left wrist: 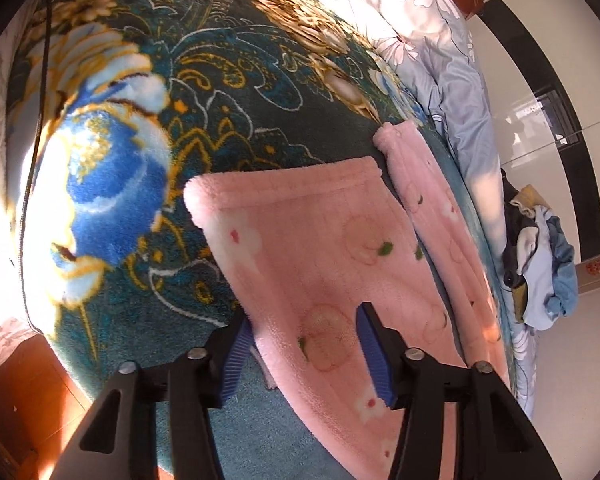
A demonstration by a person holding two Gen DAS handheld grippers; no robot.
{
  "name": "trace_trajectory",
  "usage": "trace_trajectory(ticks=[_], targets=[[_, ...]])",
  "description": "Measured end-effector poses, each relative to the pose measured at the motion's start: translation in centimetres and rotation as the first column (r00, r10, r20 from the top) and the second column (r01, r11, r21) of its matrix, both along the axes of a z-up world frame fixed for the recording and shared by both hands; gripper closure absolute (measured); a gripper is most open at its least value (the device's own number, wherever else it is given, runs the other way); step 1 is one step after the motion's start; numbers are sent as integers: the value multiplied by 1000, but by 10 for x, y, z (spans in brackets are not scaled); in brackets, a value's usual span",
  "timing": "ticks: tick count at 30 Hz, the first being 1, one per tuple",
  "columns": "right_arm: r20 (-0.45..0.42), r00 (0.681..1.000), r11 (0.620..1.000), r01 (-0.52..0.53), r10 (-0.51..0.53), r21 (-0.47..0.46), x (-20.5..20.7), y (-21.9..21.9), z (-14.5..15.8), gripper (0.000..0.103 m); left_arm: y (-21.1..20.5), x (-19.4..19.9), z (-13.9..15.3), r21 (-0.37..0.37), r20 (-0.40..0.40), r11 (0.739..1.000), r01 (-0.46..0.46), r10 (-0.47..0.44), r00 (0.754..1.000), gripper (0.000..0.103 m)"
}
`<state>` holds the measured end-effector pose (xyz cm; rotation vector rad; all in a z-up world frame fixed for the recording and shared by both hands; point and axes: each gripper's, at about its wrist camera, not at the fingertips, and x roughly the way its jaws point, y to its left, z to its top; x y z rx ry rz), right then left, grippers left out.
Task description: Fold clothes
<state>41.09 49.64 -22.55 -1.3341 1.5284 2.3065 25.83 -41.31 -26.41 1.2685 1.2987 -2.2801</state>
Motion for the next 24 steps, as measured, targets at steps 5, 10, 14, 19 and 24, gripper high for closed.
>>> trace_trajectory(ticks=[5, 10, 14, 19, 24], targets=[[38, 999, 1000, 15, -15, -5, 6, 7, -6, 90, -18, 9, -13, 80, 0, 994, -75, 75, 997, 97], [-114, 993, 992, 26, -41, -127, 11, 17, 9, 99, -29, 9, -1, 204, -103, 974, -95, 118, 988, 98], [-240, 967, 981, 39, -85, -192, -3, 24, 42, 99, -39, -3, 20, 335, -183, 936, -105, 174, 968, 98], [-336, 939, 979, 7, -77, -204, -56, 21, 86, 99, -40, -62, 53, 448, -189, 883, -143, 250, 950, 98], [-320, 947, 988, -17, -34, -155, -137, 11, 102, 98, -24, -140, 70, 411, -101, 886, -217, 281, 954, 98]])
